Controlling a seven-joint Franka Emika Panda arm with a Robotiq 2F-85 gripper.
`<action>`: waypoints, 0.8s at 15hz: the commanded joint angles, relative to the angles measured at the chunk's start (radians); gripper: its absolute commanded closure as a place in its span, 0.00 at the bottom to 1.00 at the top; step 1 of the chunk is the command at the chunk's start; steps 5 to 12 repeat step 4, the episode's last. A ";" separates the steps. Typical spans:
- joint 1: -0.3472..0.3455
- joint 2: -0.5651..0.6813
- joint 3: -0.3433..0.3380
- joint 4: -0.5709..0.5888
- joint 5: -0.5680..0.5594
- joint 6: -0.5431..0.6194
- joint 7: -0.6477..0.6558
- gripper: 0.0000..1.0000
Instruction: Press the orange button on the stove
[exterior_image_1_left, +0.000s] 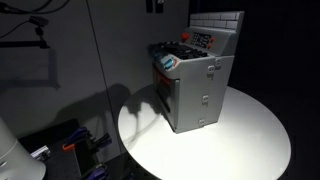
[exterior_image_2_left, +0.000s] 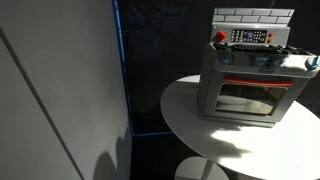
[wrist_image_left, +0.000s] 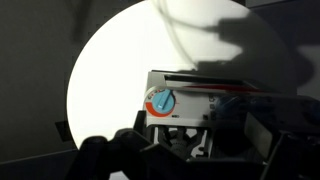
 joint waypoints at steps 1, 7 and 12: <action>-0.017 0.000 0.014 0.003 0.004 -0.004 -0.003 0.00; -0.016 0.003 0.016 0.000 0.003 -0.003 -0.003 0.00; -0.016 0.003 0.016 0.000 0.003 -0.003 -0.003 0.00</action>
